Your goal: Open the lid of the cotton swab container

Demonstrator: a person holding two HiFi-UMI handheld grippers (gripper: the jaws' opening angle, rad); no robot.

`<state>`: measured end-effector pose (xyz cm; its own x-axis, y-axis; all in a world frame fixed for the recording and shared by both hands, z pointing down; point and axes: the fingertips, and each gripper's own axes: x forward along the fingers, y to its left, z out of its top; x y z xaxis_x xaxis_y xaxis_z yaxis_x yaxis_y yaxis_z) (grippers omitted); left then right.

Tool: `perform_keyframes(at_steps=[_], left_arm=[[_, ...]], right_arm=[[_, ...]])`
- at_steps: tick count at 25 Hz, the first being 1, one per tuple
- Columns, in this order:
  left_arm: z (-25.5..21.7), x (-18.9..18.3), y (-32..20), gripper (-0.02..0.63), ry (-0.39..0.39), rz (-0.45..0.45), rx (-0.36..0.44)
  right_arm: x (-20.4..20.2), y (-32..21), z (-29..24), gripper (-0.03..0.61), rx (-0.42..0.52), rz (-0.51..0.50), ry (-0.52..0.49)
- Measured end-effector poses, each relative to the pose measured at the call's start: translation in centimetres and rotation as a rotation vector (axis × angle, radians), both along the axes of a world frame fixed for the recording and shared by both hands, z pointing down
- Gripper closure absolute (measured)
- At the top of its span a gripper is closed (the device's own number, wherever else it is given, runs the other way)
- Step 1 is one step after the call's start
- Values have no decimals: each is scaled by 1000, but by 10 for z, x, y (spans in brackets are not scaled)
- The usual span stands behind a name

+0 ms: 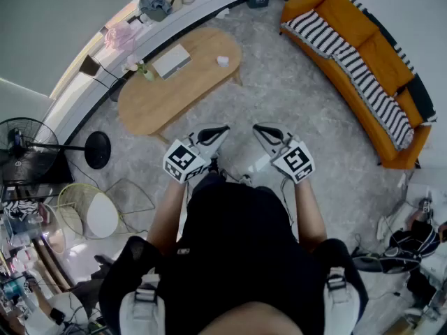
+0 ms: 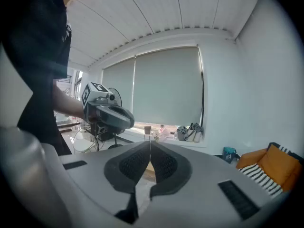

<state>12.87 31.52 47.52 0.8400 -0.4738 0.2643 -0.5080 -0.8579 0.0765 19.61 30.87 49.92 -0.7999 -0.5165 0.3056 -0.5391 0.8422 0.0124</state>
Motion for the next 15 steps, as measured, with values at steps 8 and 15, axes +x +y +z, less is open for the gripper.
perform_keyframes(at_steps=[8,15], left_arm=[[-13,-15,-6,614,5,-14,16],[-13,-26,-3,614,4,-20,6]], right_arm=[[-18,-4,-15,583,22,-28,16],[-29,-4,-15,584,18,-32,17]])
